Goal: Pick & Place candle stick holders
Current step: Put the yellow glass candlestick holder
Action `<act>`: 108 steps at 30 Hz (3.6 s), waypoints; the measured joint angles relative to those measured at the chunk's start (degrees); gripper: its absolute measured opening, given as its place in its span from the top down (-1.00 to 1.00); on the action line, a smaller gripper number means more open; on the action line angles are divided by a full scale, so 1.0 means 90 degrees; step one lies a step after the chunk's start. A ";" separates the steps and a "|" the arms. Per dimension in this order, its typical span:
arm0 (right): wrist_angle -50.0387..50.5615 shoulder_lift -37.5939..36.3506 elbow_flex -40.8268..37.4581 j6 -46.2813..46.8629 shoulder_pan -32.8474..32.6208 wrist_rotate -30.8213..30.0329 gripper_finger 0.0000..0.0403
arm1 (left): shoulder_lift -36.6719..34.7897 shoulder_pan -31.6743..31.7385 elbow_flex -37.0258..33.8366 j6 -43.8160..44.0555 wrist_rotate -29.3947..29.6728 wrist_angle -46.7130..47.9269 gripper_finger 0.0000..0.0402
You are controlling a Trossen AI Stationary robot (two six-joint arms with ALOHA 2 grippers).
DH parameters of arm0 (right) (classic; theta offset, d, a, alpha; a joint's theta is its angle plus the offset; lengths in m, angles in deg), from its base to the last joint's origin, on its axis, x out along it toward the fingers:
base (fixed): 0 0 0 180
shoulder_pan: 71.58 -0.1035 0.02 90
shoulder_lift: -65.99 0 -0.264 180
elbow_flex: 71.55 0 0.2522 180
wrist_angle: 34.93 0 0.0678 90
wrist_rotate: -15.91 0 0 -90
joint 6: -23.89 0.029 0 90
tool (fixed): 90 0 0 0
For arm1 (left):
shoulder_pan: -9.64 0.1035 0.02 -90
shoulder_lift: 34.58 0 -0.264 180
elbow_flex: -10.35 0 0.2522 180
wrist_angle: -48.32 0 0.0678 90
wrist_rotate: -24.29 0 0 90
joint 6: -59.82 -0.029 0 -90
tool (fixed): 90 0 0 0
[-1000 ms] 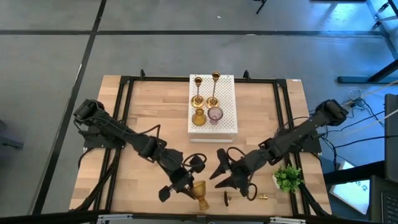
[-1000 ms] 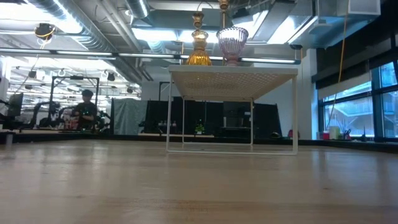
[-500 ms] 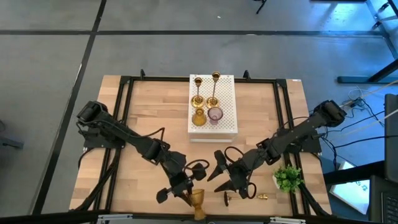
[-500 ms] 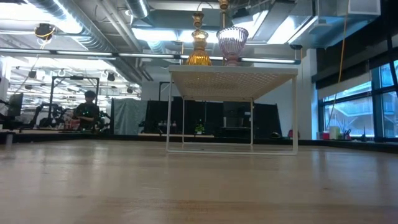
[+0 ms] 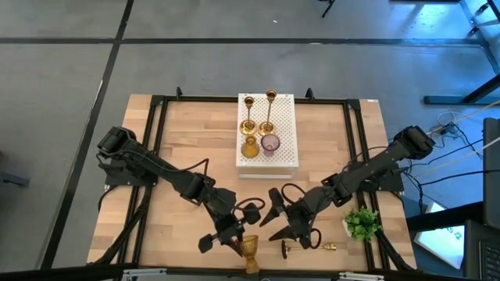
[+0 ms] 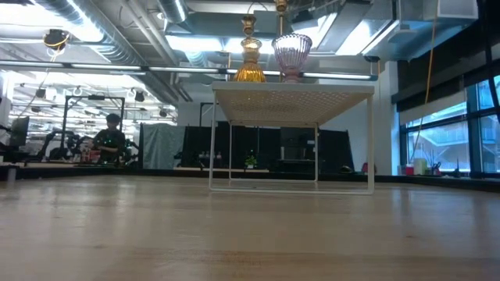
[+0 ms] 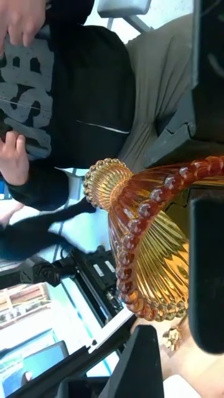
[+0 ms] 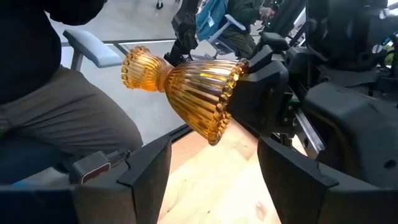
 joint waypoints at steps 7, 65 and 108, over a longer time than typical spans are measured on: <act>-0.0105 0.0000 0.0000 -0.0001 0.0000 0.0001 -0.20 | 0.0000 0.0078 0.0000 -0.0016 0.0000 -0.0097 0.89; 0.0975 0.0000 -0.0005 0.1071 0.0002 -0.1101 -0.20 | 0.1105 -0.0353 0.1227 0.4487 0.4294 0.8566 0.89; 0.0935 0.0000 -0.0005 0.1070 0.0000 -0.1059 -0.20 | 0.1712 -0.0658 0.1239 0.4848 0.4666 0.7825 0.89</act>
